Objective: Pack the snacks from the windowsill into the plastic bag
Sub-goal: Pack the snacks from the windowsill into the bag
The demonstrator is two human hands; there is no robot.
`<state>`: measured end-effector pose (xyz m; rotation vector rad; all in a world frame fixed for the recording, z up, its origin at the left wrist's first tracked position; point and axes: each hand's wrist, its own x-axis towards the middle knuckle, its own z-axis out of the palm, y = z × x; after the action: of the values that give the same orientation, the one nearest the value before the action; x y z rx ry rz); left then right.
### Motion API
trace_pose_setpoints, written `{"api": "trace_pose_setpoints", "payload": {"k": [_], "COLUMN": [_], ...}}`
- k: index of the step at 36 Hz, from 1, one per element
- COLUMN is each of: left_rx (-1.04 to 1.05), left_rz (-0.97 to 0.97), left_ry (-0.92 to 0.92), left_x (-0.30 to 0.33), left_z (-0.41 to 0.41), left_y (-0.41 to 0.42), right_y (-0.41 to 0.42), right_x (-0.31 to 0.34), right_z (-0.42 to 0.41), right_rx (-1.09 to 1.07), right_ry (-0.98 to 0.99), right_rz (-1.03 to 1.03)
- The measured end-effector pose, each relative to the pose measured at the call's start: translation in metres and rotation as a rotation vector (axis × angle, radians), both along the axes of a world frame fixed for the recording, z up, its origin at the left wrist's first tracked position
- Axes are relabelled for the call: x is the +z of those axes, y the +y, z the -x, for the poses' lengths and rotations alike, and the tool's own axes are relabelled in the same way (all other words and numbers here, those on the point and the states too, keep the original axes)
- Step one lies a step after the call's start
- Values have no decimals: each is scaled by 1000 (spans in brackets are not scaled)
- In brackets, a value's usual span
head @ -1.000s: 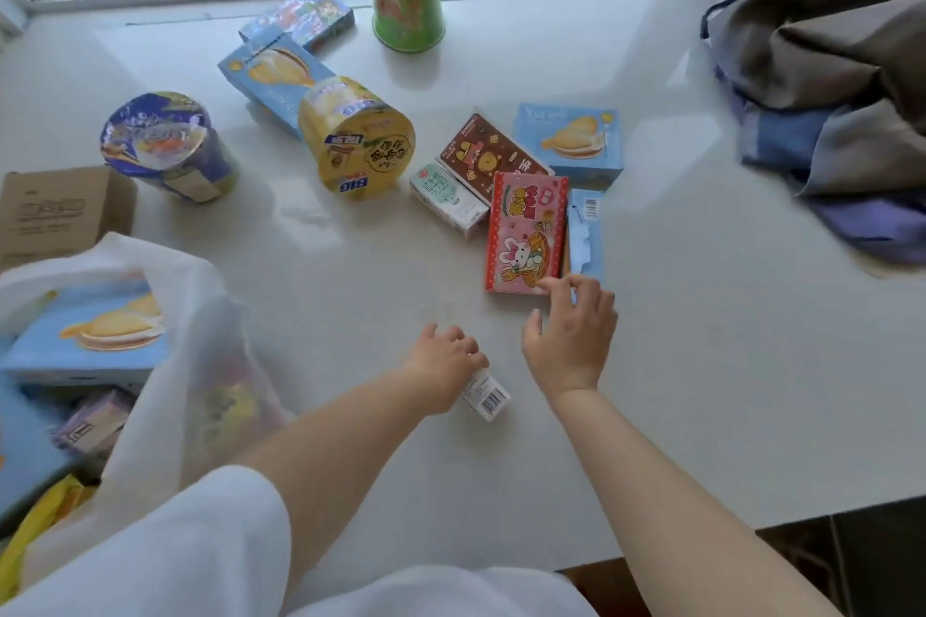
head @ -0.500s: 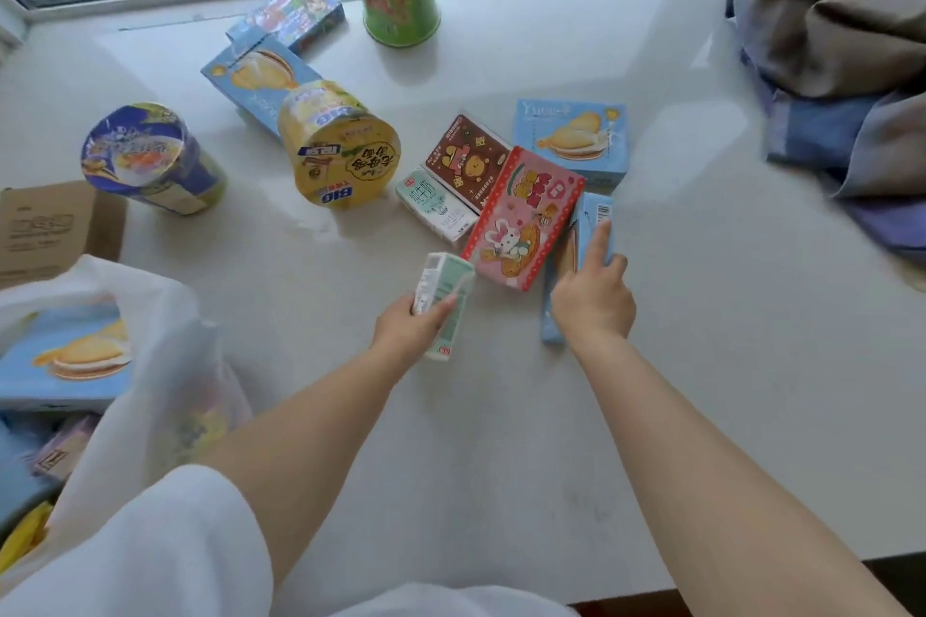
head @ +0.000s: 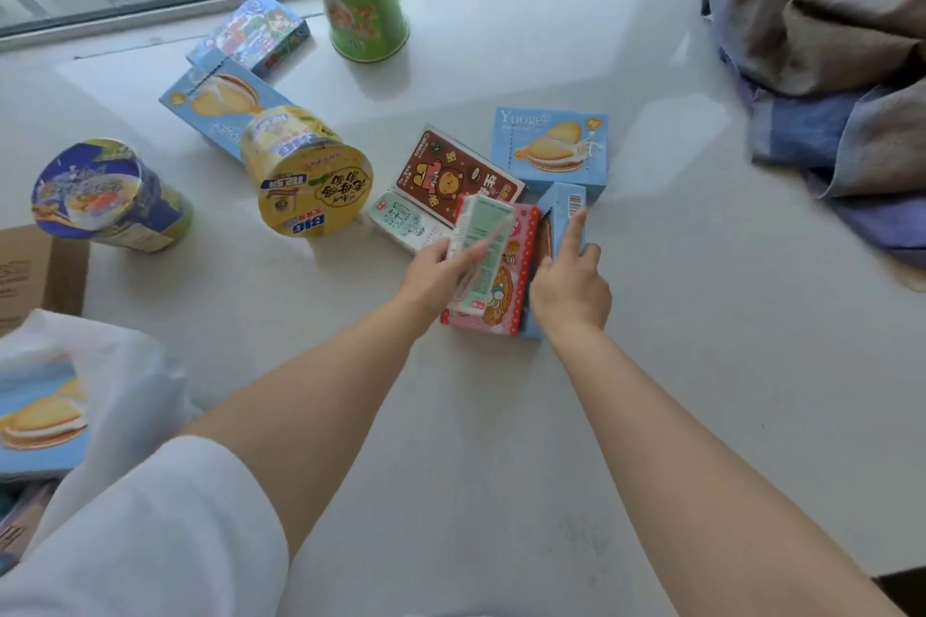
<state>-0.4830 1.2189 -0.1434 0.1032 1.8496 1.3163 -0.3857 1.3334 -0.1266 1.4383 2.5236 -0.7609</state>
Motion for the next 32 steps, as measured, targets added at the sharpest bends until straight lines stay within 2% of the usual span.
{"api": "trace_pose_setpoints", "payload": {"k": [4, 8, 11, 16, 20, 24, 32], "left_rx": [-58, -37, 31, 148, 205, 291, 533], "left_rz": [37, -47, -92, -171, -199, -216, -222], "left_ry": [-5, -107, -121, -122, -45, 106, 324], "left_x": [-11, -3, 4, 23, 48, 70, 115], "left_z": [-1, -5, -9, -16, -24, -37, -60], "left_y": [1, -3, -12, -40, -73, -115, -233], "right_y": [-5, -6, -10, -33, -62, -104, -207], "right_x": [0, 3, 10, 27, 48, 69, 111], "right_z": [2, -3, -6, -9, -12, -11, -10], "right_rx": [33, -22, -110, -52, 4, 82, 281], "right_ry": [-5, 46, 101, 230, 328, 401, 618], "right_rz": [-23, 8, 63, 8, -27, -9, 144]}}
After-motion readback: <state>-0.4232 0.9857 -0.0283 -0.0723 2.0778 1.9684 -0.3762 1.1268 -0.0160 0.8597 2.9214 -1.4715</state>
